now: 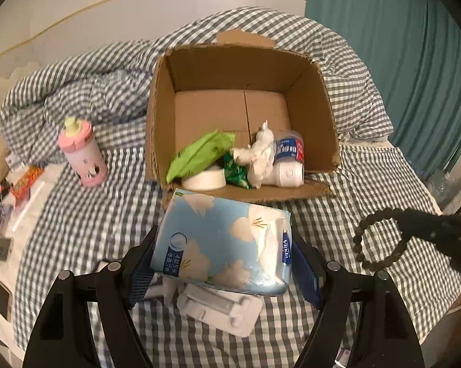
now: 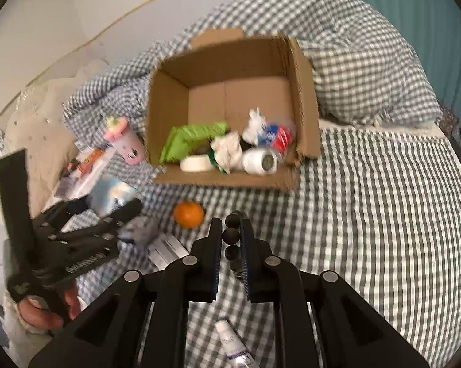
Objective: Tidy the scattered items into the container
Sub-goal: 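Carry the tissue pack and tube into the box and open both grippers, then withdraw both grippers and move the right toward the purple-labelled tube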
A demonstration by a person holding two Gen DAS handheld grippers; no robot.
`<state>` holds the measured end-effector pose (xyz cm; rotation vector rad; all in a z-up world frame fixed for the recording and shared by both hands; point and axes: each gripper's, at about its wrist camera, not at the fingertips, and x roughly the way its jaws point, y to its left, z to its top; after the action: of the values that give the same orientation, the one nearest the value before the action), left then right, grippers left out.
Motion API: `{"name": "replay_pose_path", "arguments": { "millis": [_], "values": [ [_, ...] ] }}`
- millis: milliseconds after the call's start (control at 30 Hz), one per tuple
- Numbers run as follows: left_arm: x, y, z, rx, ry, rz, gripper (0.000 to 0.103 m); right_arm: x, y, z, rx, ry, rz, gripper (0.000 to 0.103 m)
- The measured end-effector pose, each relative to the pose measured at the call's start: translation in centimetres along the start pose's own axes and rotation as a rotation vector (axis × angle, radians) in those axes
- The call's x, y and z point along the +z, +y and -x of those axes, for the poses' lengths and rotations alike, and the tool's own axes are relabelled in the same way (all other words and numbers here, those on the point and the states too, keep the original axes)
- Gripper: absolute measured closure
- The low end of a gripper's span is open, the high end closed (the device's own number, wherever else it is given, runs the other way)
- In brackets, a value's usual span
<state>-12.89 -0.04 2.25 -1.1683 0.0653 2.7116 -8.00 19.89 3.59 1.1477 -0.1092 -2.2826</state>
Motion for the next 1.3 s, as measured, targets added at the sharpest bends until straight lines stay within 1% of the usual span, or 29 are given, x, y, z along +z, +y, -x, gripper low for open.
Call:
{"name": "replay_pose_path", "arguments": {
  "millis": [67, 133, 267, 333, 433, 500, 533, 633, 700, 733, 767, 800, 833, 867, 900, 967, 1067, 1167, 1300],
  "values": [
    [1.3, -0.2, 0.0, -0.007, -0.018, -0.01, 0.024, 1.2, 0.4, -0.1, 0.017, -0.002, 0.007, 0.092],
    [2.9, -0.2, -0.3, -0.02, -0.036, -0.02, 0.024, 2.7, 0.8, -0.4, 0.007, -0.011, 0.024, 0.092],
    [6.0, 0.0, -2.2, -0.013, -0.049, -0.044, 0.024, 6.2, 1.0, -1.9, 0.016, -0.034, 0.036, 0.092],
    [7.6, 0.4, -3.7, -0.004, -0.05, -0.042, 0.024, 8.2, 0.9, -3.4, 0.006, -0.033, 0.046, 0.092],
    [10.4, 1.4, -6.4, 0.0, -0.033, -0.002, 0.024, 11.2, 0.6, -6.0, 0.003, -0.004, 0.06, 0.092],
    [12.2, 1.7, -8.0, 0.011, -0.03, 0.003, 0.024, 13.1, 0.5, -7.4, -0.011, -0.001, 0.075, 0.092],
    [13.3, 1.8, -8.9, 0.019, -0.037, -0.001, 0.024, 14.0, 0.5, -8.1, -0.022, -0.002, 0.08, 0.092],
    [15.2, 1.2, -10.8, 0.05, -0.063, -0.021, 0.024, 16.3, 0.0, -10.1, -0.039, -0.008, 0.08, 0.092],
    [15.8, 1.2, -12.0, 0.067, -0.074, -0.021, 0.021, 17.1, -0.4, -11.5, -0.056, -0.004, 0.081, 0.092],
    [15.9, 1.1, -12.5, 0.071, -0.077, -0.019, 0.018, 17.3, -0.5, -12.3, -0.072, 0.001, 0.087, 0.09],
    [15.8, 1.2, -12.9, 0.079, -0.077, -0.015, 0.005, 17.4, -0.7, -12.9, -0.091, 0.009, 0.094, 0.084],
    [15.5, 1.2, -13.2, 0.103, -0.075, -0.011, 0.0, 17.3, -0.9, -13.2, -0.115, 0.013, 0.087, 0.063],
    [15.2, 1.4, -13.5, 0.146, -0.077, -0.006, 0.0, 17.2, -1.3, -13.2, -0.143, 0.007, 0.065, 0.036],
    [14.9, 1.6, -13.7, 0.161, -0.069, -0.007, 0.0, 16.9, -1.8, -13.0, -0.145, -0.004, 0.042, 0.026],
    [14.6, 1.9, -14.0, 0.152, -0.053, -0.01, 0.0, 16.7, -2.1, -12.6, -0.126, -0.013, 0.023, 0.023],
    [14.0, 2.6, -14.2, 0.15, -0.016, 0.008, 0.0, 16.2, -2.6, -11.7, -0.098, -0.01, 0.003, 0.023],
    [13.0, 3.3, -12.9, 0.12, 0.002, 0.035, 0.0, 15.4, -2.5, -9.6, -0.107, -0.011, -0.003, 0.023],
    [11.9, 3.6, -10.2, 0.09, 0.008, 0.05, 0.0, 14.0, -2.0, -6.3, -0.119, -0.017, 0.009, 0.023],
    [10.3, 3.2, -5.3, 0.072, 0.0, 0.055, 0.0, 11.4, -1.0, -1.6, -0.108, -0.033, 0.021, 0.023]
  ]
}}
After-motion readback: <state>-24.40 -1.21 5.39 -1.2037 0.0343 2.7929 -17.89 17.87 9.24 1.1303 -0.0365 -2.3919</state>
